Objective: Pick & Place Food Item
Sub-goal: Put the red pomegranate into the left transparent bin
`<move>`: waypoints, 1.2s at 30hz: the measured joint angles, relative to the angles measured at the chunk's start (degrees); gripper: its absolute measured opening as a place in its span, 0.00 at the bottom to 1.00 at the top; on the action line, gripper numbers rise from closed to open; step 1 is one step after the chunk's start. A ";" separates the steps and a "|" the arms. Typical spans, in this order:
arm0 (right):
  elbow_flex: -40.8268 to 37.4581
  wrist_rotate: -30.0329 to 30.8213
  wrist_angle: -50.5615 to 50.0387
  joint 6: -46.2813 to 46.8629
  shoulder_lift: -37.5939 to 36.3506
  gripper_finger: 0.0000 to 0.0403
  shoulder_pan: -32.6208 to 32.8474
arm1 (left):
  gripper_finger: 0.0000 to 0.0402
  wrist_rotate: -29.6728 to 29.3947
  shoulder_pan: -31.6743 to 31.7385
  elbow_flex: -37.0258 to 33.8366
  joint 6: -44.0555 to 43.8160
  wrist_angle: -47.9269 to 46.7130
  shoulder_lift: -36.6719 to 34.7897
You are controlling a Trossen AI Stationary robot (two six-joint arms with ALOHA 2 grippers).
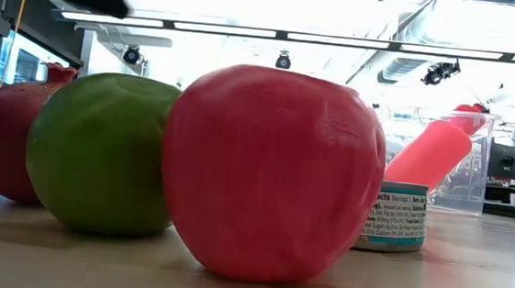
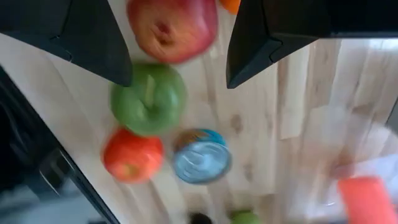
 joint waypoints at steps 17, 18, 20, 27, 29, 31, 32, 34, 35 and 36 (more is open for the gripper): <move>0.00 0.23 10.14 -6.34 0.75 0.64 6.67 | 0.62 -3.85 -5.70 -0.02 -1.87 2.01 0.00; 0.00 0.22 9.86 -5.54 0.75 0.64 6.68 | 0.62 -3.59 -5.70 0.00 -3.59 2.70 0.00; 0.00 0.21 9.61 -3.68 0.74 0.64 6.68 | 0.62 -2.81 -4.98 -0.01 -4.60 3.15 -0.02; 0.00 0.14 9.65 1.17 0.76 0.64 6.79 | 0.62 -2.67 -1.49 -0.01 -5.31 1.57 0.00; 0.00 0.06 9.64 1.58 0.75 0.64 6.79 | 0.62 -2.58 -0.40 0.00 -6.65 1.57 0.00; 0.00 0.06 9.65 1.58 0.76 0.64 6.79 | 0.62 -2.44 0.24 -0.02 -7.41 1.57 0.00; 0.00 0.06 9.65 1.54 0.76 0.64 6.79 | 0.62 -2.27 0.57 -0.02 -6.73 1.57 0.00; 0.00 0.06 9.65 1.53 0.75 0.64 6.77 | 0.62 -2.14 0.86 -0.02 -4.05 1.74 0.00; 0.00 0.06 9.65 1.55 0.75 0.64 6.77 | 0.62 -2.08 0.81 0.00 -2.80 1.91 0.00; 0.00 0.06 9.63 1.60 0.74 0.64 6.78 | 0.62 -2.10 0.70 0.00 -1.29 2.00 0.00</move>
